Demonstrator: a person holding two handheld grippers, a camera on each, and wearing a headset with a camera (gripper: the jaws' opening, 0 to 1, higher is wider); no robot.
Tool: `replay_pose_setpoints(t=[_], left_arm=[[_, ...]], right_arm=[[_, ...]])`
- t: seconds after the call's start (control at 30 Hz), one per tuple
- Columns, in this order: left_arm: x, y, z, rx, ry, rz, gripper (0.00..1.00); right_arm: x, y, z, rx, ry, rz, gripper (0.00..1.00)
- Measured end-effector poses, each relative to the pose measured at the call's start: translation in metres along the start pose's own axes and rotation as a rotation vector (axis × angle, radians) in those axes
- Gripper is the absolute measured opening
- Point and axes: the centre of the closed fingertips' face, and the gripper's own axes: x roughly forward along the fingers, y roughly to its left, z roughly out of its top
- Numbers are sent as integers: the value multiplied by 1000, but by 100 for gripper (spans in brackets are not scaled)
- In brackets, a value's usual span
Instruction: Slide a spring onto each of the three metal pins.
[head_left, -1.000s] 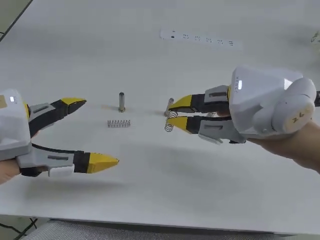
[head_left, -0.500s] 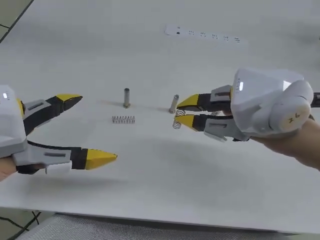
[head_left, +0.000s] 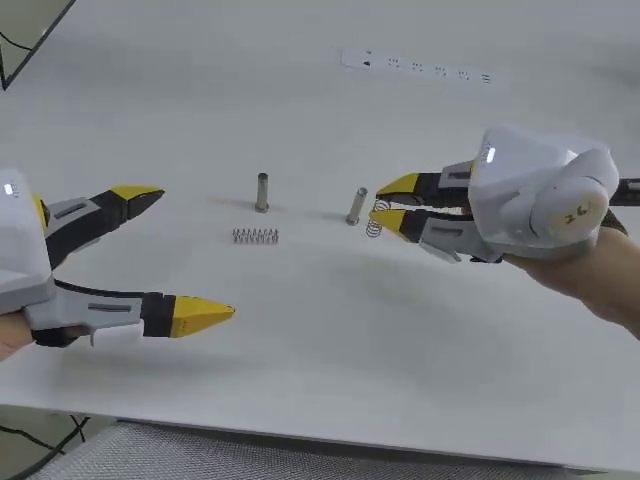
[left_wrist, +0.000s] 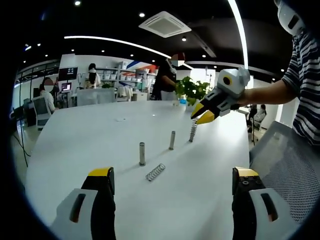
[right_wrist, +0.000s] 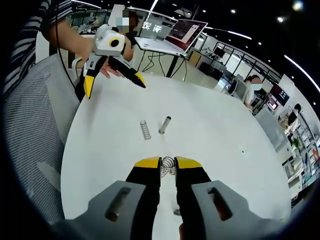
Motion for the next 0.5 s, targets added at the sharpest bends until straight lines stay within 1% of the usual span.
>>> replay_pose_setpoints(t=[0.13,0.2,0.33,0.5], left_arm=[[1,-1,2,-4,-14,-4,97],[2,-1,7,-13,-44,-5,97],[2,0,7,-9,-43,-2,97],[3,-1,11,-26,-59,-9,97]], right_arm=[[1,-8,2,0,1,-12,12],[2,-12,3,1,0,-17,12],[4,-22,6,12,0,-36,12],[7,-33,8,20,-1,-57,12]])
